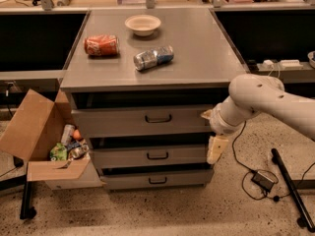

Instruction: Close top drawer

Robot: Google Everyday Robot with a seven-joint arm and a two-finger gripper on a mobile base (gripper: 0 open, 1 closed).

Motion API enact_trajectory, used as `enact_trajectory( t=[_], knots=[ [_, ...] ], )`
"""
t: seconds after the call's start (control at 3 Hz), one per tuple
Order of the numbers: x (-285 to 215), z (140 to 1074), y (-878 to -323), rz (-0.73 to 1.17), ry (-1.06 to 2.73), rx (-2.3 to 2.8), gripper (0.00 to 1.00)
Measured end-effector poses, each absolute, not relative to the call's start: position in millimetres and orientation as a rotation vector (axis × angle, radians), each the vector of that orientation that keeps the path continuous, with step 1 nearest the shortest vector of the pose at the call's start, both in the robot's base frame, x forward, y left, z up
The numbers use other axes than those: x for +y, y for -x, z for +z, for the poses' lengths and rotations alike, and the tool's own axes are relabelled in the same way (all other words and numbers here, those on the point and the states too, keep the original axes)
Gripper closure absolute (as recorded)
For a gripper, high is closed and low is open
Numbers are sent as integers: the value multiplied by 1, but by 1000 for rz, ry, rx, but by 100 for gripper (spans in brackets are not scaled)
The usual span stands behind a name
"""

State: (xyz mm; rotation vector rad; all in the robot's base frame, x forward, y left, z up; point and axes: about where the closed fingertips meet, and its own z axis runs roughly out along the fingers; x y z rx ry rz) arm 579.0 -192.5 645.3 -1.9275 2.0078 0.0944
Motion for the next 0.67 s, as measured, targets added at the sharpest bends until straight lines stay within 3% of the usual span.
enact_trajectory(
  t=[0.67],
  knots=[
    [-191,662,-543,149,2024,1897,0]
  ],
)
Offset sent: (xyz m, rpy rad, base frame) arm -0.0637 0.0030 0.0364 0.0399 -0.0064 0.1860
